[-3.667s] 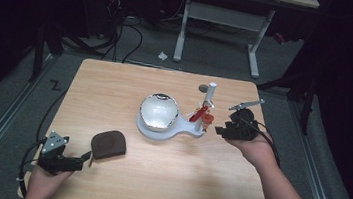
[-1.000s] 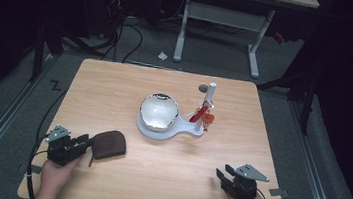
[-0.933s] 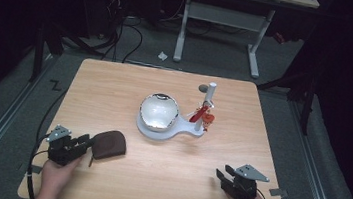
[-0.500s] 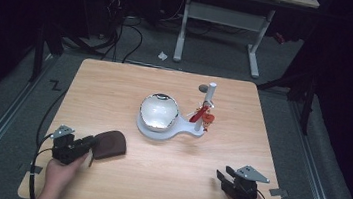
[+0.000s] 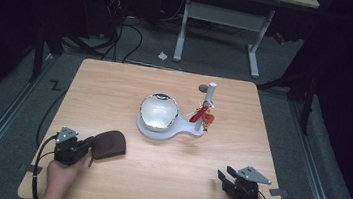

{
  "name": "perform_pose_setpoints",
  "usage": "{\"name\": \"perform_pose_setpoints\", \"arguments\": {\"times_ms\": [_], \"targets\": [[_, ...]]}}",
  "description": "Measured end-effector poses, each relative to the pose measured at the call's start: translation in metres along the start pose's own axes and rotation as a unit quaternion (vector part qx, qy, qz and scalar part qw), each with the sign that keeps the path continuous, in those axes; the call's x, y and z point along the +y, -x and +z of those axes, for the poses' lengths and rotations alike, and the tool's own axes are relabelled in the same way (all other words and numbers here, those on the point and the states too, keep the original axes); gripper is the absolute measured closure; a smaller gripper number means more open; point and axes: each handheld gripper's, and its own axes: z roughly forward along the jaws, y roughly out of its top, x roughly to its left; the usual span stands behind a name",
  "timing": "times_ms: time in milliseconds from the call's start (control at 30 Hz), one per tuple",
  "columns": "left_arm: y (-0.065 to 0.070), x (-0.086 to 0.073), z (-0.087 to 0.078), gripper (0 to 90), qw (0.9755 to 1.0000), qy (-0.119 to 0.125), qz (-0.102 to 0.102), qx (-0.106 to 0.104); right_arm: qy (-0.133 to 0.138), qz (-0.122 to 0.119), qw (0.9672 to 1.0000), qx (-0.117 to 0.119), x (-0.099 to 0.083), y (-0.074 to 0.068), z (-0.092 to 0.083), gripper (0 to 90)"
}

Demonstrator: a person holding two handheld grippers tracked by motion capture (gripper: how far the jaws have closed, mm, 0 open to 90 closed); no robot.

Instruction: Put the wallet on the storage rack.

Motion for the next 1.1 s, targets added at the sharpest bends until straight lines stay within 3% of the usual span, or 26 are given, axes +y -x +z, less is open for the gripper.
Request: {"name": "perform_pose_setpoints", "arguments": {"times_ms": [233, 533, 667, 900, 1100], "targets": [[-0.001, -0.002, -0.012, 87.7, 0.9995, 0.02, -0.016, -0.021, 0.003, -0.002, 1.0, 0.002, 0.0, 0.002, 0.0, 59.5], [0.015, 0.005, -0.042, 88.1, 0.9961, 0.08, 0.011, -0.035, 0.011, -0.002, 0.9999, -0.002, 0.001, 0.004, -0.002, 59.8], [0.026, 0.008, -0.052, 88.2, 0.9934, 0.105, 0.024, -0.04, 0.014, -0.004, 0.9999, -0.003, 0.002, 0.003, -0.003, 60.1], [0.038, 0.015, -0.055, 88.3, 0.9906, 0.124, 0.045, -0.038, 0.017, -0.003, 0.9998, -0.004, 0.002, 0.004, -0.003, 60.7], [0.045, 0.025, -0.058, 88.3, 0.9884, 0.138, 0.047, -0.042, 0.017, 0.0, 0.9998, -0.005, 0.002, 0.006, -0.004, 61.1]]}}
